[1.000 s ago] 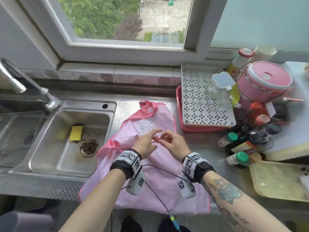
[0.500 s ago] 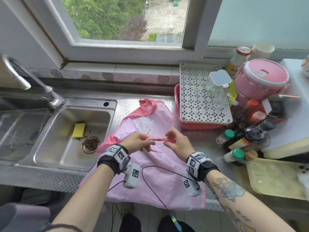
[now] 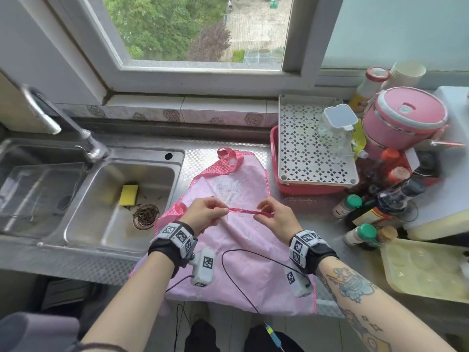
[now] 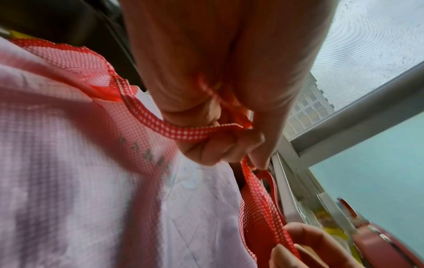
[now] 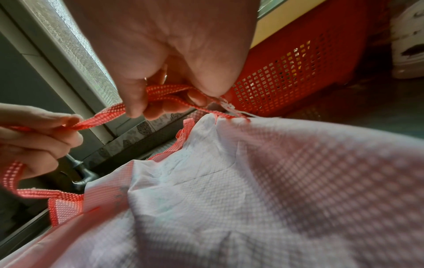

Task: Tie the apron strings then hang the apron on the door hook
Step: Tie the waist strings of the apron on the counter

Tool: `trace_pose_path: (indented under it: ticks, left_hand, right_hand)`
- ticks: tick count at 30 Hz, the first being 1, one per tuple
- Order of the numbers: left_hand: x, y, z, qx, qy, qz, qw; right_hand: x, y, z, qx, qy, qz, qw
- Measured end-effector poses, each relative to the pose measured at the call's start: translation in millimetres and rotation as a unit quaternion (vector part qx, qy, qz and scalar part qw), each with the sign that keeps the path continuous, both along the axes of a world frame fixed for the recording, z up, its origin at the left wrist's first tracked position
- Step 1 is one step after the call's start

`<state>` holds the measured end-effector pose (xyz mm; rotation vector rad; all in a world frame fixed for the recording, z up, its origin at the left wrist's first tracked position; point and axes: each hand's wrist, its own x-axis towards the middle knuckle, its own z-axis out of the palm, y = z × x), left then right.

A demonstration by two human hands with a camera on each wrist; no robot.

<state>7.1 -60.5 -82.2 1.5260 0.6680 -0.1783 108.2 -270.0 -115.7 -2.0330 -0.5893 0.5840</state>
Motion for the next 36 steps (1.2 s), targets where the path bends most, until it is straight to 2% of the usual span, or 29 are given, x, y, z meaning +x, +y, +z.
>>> trace_pose_path:
  ticks: [4, 6, 8, 11, 15, 18, 20, 24, 29, 33, 36]
  left_hand:
    - [-3.7, 6.5, 2.0, -0.079, -0.021, 0.073, 0.994]
    - [-4.8, 8.2, 7.5, -0.09, -0.017, 0.074, 0.993]
    - [-5.8, 9.9, 12.1, -0.053, 0.003, 0.054, 0.997]
    - [-5.4, 12.1, 14.1, 0.062, 0.035, 0.005, 0.997]
    - [-1.5, 15.3, 14.6, 0.129, 0.029, 0.02, 0.991]
    - [0.6, 18.7, 16.0, 0.277, 0.042, -0.039, 0.959]
    - [2.4, 21.6, 16.9, 0.323, 0.033, -0.076, 0.943]
    - [2.3, 27.5, 18.2, 0.327, 0.007, -0.089, 0.941]
    - [-1.2, 26.4, 15.8, 0.318, 0.0, -0.12, 0.94]
    - [0.4, 23.3, 17.0, 0.331, -0.005, -0.132, 0.934]
    - [-0.9, 22.8, 18.4, 0.341, -0.004, -0.134, 0.931]
  right_hand:
    - [-0.7, 0.9, 4.4, 0.0, -0.004, 0.007, 1.0]
    - [0.2, 1.0, 5.9, -0.005, -0.009, 0.006, 1.0]
    - [1.8, 0.8, 7.4, -0.021, -0.014, 0.006, 1.0]
    - [4.1, -0.6, 8.9, -0.033, -0.01, -0.002, 0.999]
    - [4.6, -2.0, 11.5, -0.025, -0.018, -0.037, 0.999]
    - [5.6, -4.0, 12.2, -0.035, -0.086, -0.071, 0.993]
    - [5.7, -6.5, 11.7, -0.041, -0.123, -0.099, 0.987]
    - [2.4, -16.3, 9.1, -0.064, -0.152, -0.127, 0.978]
    - [-9.3, -27.2, 6.6, -0.072, -0.155, -0.123, 0.978]
    - [-15.8, -24.5, 5.9, -0.055, -0.19, -0.105, 0.975]
    - [-18.0, -20.7, 7.7, -0.05, -0.169, -0.135, 0.975]
